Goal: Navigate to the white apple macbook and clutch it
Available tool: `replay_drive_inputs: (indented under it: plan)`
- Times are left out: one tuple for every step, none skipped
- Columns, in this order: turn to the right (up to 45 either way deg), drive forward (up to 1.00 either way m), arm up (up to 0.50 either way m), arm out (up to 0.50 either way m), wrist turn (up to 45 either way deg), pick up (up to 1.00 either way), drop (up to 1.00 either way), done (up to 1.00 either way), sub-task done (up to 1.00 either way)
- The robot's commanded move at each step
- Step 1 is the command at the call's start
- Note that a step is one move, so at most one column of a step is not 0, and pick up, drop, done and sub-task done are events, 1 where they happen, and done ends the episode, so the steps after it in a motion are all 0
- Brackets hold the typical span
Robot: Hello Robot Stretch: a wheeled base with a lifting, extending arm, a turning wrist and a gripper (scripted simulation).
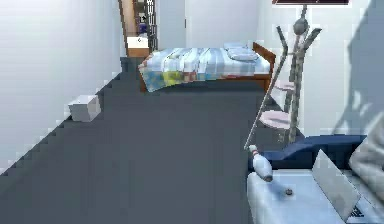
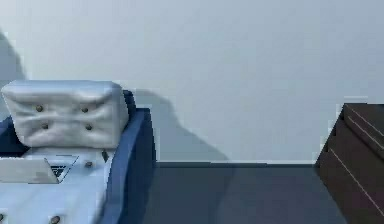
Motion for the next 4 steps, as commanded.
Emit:
replay_drive_inputs:
  plan:
    - [-39.0,0.00,0.00,0.00,0.0,0.00,0.00,0.00,0.00]
    - [45.0,0.00,0.00,0.00,0.0,0.00,0.00,0.00,0.00]
    - [45.0,0.00,0.00,0.00,0.0,0.00,0.00,0.00,0.00]
    - [33.0,0.00,0.00,0.00,0.0,0.00,0.00,0.00,0.00]
